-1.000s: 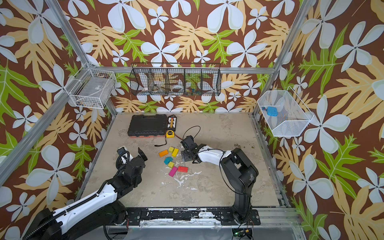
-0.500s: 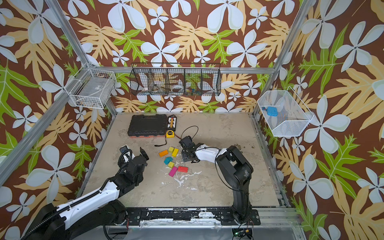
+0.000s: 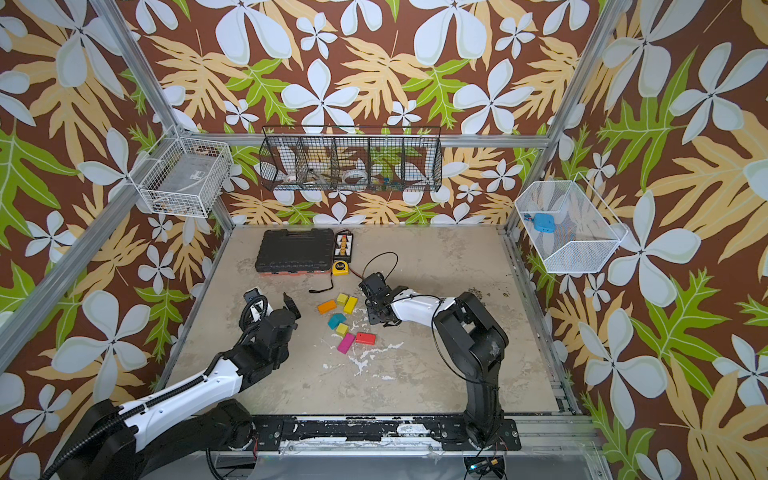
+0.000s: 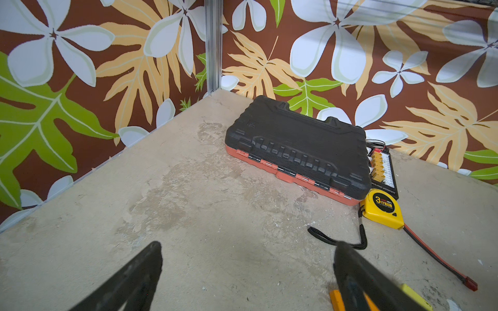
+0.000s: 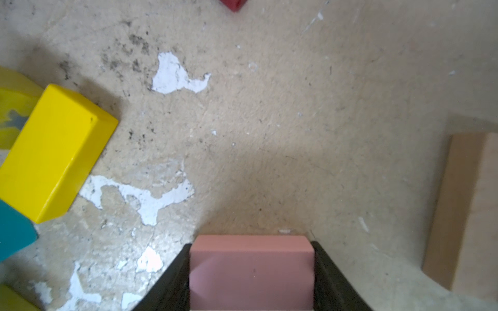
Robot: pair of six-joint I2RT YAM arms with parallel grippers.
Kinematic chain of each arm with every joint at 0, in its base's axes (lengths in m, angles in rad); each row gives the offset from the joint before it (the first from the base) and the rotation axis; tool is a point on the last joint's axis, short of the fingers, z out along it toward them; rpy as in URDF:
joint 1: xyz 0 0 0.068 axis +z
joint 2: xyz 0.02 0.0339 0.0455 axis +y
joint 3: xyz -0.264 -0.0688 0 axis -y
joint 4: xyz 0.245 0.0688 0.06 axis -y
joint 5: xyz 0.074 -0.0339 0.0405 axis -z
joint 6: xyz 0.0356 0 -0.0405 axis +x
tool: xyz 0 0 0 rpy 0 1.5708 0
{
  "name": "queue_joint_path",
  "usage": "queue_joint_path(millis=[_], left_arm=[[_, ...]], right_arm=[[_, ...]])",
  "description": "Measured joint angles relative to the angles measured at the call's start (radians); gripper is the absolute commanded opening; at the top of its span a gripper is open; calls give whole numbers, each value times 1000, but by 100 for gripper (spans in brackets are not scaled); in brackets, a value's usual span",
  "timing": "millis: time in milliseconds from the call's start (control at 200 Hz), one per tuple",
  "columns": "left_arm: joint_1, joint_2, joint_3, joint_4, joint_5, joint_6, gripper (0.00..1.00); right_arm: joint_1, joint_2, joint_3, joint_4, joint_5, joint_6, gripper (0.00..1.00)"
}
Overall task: Build the wood block tower
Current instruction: 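Carry the pink block over the two standing wood blocks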
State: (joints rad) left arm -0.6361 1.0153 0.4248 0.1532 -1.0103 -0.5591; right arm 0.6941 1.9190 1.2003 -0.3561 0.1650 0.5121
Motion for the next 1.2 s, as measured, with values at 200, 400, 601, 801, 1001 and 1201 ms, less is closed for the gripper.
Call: queue_joint_path(millis=[200,400,601,801,1001,1201], left_arm=[[0,4,-22,80,148,94,88],[0,126,20,147,379,183,90],[0,202,61,161,518,223,90],[0,213,61,167,575,247,89],[0,266,100,163,576,253,87],[-23,338,150,149,560,255,86]], right_arm=[[-6,-96,-24,-29,19,3,46],[-112,-192,-57,-21,26,-18,39],[-306,-249,-146,5,-6,-46,38],[-335,-301,-199,42,31,-77,38],[-339,-327,-218,90,55,-102,37],[-338,-238,-165,100,55,-121,29]])
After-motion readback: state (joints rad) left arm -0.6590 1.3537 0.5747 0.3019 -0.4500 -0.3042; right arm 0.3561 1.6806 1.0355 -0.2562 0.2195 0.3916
